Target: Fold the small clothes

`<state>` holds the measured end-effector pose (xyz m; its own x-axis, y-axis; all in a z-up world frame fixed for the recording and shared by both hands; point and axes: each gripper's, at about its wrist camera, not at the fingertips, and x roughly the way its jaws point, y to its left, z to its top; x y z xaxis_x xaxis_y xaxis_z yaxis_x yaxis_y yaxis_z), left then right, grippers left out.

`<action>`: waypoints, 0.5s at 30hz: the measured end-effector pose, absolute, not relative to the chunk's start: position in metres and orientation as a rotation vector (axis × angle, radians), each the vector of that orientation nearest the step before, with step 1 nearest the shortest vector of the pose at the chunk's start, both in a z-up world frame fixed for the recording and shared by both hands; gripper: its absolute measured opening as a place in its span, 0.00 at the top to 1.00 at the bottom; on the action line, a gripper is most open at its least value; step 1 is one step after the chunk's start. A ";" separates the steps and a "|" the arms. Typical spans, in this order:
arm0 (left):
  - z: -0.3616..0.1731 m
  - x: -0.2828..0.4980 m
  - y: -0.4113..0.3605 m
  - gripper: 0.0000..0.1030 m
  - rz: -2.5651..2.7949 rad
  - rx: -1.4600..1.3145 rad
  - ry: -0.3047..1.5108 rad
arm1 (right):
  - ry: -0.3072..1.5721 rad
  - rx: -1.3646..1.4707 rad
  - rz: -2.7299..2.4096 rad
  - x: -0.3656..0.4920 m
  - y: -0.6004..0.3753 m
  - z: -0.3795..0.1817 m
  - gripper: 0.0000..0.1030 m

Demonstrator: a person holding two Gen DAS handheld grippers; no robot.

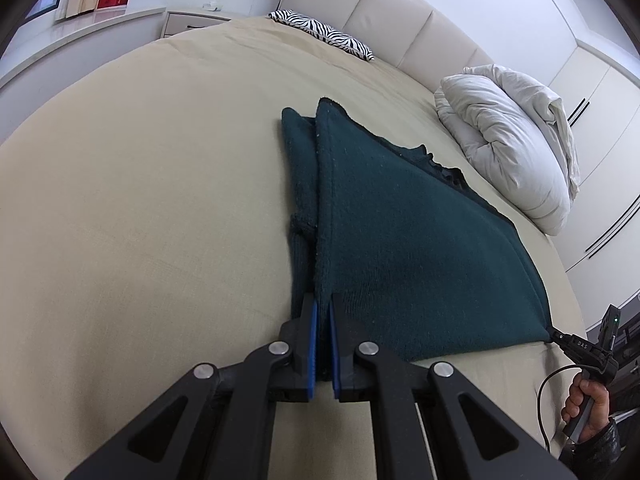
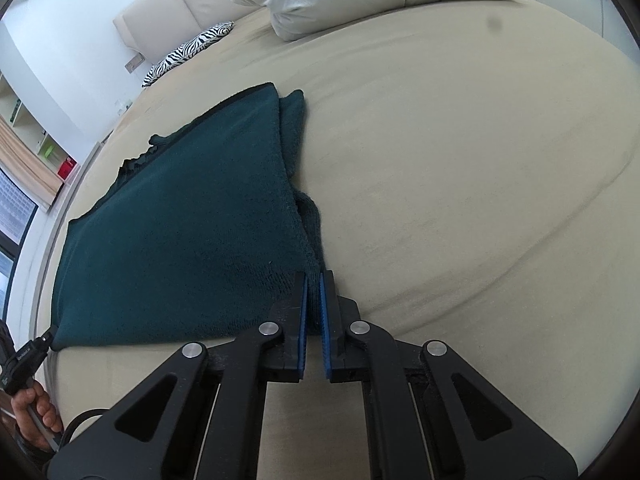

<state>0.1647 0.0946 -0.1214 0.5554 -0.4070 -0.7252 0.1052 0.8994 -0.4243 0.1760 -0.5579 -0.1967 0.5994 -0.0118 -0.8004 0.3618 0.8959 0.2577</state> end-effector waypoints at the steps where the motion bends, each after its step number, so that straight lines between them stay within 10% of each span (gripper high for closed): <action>1: -0.122 0.164 0.096 0.94 -0.311 -0.357 0.938 | 0.912 0.408 -0.225 0.177 -0.556 -0.196 0.96; 15: -0.122 0.157 0.099 0.94 -0.309 -0.354 0.935 | 0.933 0.421 -0.219 0.176 -0.559 -0.201 0.96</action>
<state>0.1567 0.0993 -0.1221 0.5580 -0.4063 -0.7236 0.1046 0.8994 -0.4244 0.1762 -0.5587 -0.2013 0.5810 -0.0021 -0.8139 0.3602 0.8974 0.2549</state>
